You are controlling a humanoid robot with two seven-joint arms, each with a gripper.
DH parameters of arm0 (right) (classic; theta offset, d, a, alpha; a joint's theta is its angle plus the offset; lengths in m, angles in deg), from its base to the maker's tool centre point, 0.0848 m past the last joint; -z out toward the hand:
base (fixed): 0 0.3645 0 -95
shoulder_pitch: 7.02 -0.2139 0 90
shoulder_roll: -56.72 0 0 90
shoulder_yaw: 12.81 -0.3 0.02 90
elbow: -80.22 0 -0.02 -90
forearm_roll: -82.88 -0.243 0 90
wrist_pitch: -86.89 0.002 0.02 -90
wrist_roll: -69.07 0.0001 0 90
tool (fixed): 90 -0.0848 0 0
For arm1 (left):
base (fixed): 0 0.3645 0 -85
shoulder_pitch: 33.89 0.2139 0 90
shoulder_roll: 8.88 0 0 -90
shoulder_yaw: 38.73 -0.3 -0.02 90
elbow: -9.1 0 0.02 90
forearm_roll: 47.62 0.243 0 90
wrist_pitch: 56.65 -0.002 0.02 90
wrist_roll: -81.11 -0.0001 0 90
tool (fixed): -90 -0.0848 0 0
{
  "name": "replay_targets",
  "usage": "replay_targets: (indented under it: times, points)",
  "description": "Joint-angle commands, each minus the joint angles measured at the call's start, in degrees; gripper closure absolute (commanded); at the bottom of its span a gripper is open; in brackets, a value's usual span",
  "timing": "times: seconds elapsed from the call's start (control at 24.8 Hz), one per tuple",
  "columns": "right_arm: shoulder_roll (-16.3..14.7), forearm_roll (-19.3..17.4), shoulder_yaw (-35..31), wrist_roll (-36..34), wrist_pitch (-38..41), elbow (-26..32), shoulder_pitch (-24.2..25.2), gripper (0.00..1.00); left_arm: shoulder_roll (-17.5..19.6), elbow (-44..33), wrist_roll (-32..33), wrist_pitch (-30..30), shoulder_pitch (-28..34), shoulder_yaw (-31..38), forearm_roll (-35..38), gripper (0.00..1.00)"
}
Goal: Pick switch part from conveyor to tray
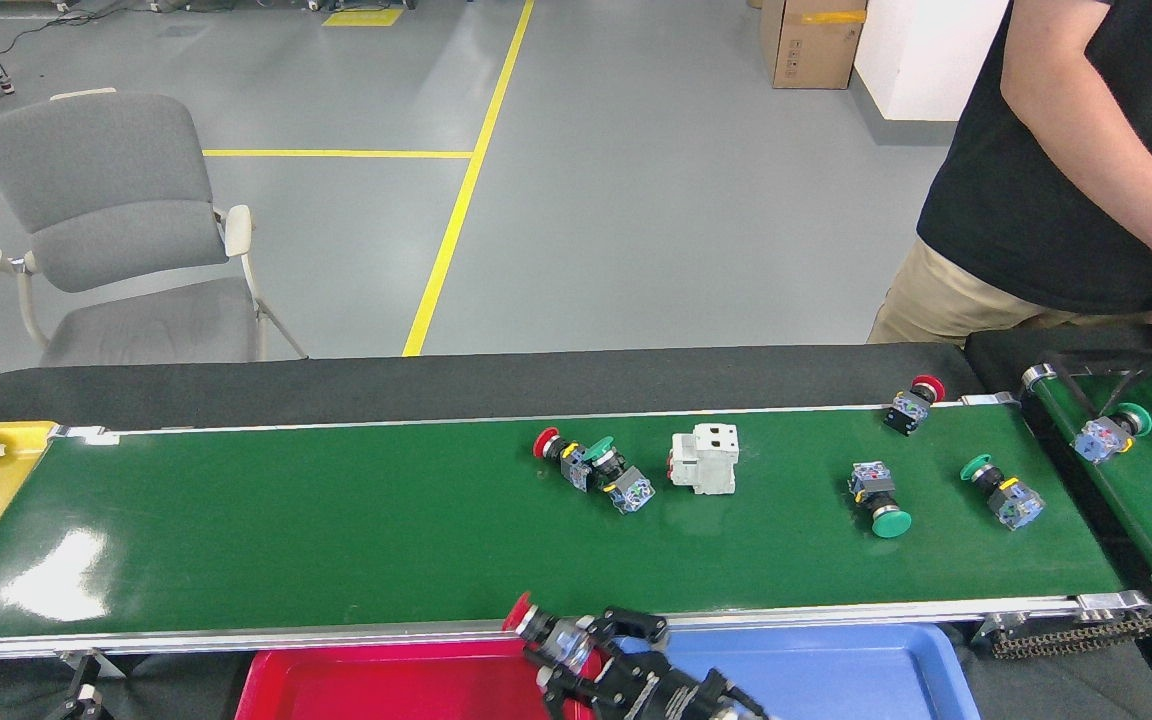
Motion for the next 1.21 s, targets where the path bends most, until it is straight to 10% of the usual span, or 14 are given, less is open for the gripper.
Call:
replay_targets:
  times: [0.0,0.24,0.65,0.93,1.17]
  points:
    - [0.2,0.9,0.9,-0.6,0.2,0.9,-0.4,0.00,0.7,-1.5,0.0,0.6,-0.5,0.0,-0.2,0.00]
    - [1.8,-0.3,-7.1,-3.6,-5.7,4.0,0.7,0.01,-0.5,-5.2,2.4,2.3,-3.7,-4.2,0.4,0.00]
    - [2.6,-1.3,-35.4,-19.7,-21.4,7.1,19.3,0.01,-6.5,-5.3,9.7,-9.1,-12.7,-25.0,5.0,0.00]
    - [2.0,0.1,-31.1,-11.0,-26.3,5.2,12.1,0.01,-10.1,7.6,9.9,-10.7,-23.3,-31.5,6.5,0.00]
    - [3.5,0.8,-21.8,-5.7,-31.1,-7.7,-3.5,0.01,-10.4,8.2,9.9,-10.7,-23.9,-34.9,6.6,0.00]
